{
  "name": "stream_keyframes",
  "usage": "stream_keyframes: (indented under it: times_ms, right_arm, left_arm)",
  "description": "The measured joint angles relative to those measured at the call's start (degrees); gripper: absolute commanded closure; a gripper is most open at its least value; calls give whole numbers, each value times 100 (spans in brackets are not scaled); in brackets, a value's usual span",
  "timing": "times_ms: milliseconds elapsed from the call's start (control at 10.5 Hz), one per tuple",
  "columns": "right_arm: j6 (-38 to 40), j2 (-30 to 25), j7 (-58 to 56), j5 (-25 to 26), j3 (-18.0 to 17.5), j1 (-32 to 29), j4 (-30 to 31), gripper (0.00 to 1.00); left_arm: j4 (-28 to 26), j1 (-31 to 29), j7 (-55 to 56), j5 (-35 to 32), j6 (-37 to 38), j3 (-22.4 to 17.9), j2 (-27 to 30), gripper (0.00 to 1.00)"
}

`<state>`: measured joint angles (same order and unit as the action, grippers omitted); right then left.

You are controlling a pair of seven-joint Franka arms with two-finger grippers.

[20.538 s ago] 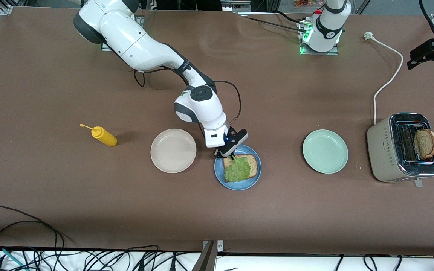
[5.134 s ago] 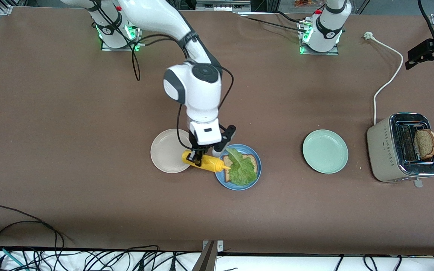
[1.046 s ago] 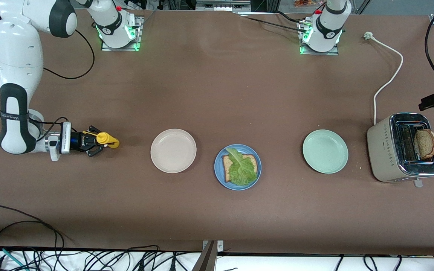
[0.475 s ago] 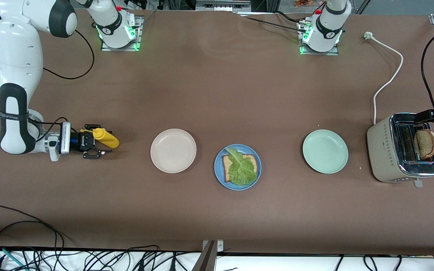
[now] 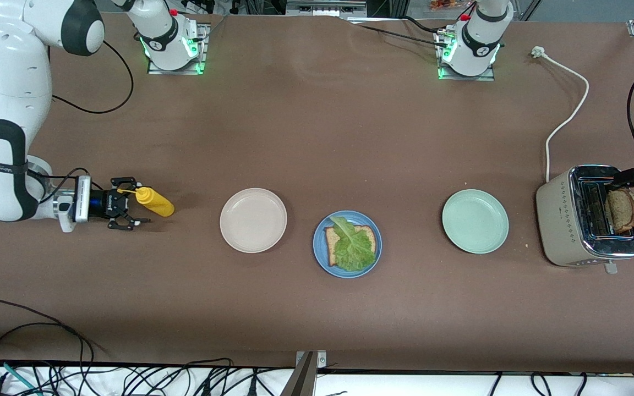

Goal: Make sandwich in blue plate with both arms
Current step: 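Set the mustard bottle down while the left gripper moves over the toaster, then open and raise the right gripper while the left gripper grasps the toast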

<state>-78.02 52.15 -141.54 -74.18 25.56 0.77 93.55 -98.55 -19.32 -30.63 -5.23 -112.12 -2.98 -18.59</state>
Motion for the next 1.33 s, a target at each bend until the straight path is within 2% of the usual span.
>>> stream_keyframes:
  times_ms: [95,190,285,380,666,761,951,1236,1331]
  right_arm:
    - [4,0,0,144,4,-103,-46,0]
    - [11,0,0,273,5,-199,-106,0]
    - [17,0,0,400,6,-287,-171,0]
    - [25,0,0,525,7,-362,-238,0]
    - [167,-4,316,932,62,-477,-578,0]
    - [278,-19,616,1086,160,-481,-794,0]
    - [514,-179,1475,1527,369,-484,-1266,0]
    - [636,-803,2912,2193,399,-436,-1608,0]
    - [654,-1099,3502,2425,396,-335,-1649,0]
  left_arm:
    - [-1,-51,-67,7,-65,0,-90,3]
    - [-1,-54,-84,7,-94,8,-144,11]
    - [0,-54,-87,7,-114,26,-179,27]
    - [1,-55,-88,7,-130,26,-209,38]
    - [6,-70,-108,7,-138,20,-235,39]
    - [13,-72,-128,7,-140,20,-235,43]
    - [23,-77,-323,7,-148,20,-235,63]
    - [101,-80,-425,7,-157,22,-235,65]
    - [104,-82,-435,7,-157,21,-236,73]
